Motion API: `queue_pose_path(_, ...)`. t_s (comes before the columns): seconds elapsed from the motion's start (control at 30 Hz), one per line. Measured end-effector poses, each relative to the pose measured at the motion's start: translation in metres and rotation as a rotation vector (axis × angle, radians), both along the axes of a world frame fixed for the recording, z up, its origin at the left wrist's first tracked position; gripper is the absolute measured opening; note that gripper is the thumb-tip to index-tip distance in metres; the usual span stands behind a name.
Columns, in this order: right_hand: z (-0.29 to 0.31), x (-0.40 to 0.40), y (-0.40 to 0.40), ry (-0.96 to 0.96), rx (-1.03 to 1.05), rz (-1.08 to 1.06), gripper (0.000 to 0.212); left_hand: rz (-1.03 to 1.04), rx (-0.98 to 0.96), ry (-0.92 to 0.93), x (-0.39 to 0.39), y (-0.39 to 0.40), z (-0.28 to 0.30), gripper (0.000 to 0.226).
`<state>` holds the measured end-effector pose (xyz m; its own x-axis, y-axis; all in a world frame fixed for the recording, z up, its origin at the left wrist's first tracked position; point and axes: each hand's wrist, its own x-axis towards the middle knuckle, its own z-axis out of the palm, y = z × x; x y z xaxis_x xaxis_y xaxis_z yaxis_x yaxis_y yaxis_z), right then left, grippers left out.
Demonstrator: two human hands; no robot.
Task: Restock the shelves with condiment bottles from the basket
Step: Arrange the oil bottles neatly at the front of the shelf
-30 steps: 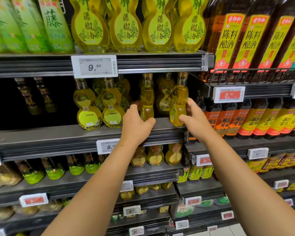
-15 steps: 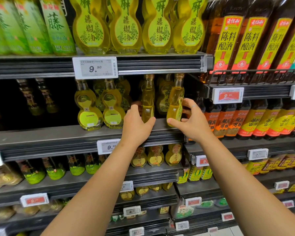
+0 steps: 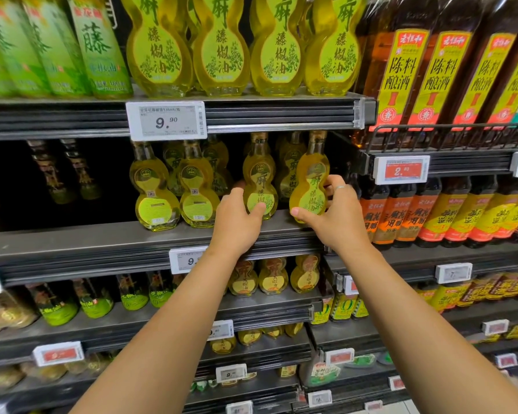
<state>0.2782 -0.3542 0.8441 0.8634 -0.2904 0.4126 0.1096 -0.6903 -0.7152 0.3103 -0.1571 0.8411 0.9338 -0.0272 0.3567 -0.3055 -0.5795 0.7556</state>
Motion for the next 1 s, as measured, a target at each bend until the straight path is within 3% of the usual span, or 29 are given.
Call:
queue_pose_path(0.4,0.000,0.014,0.024,-0.029,-0.052,-0.144,0.096,0.044,0.082,0.057,0.010,-0.006,0.000,0.016)
queue_pose_path(1.0,0.000,0.008,-0.013,0.088,0.016,0.103,0.056,-0.077,0.076,0.011,0.001,-0.002,0.003,0.015)
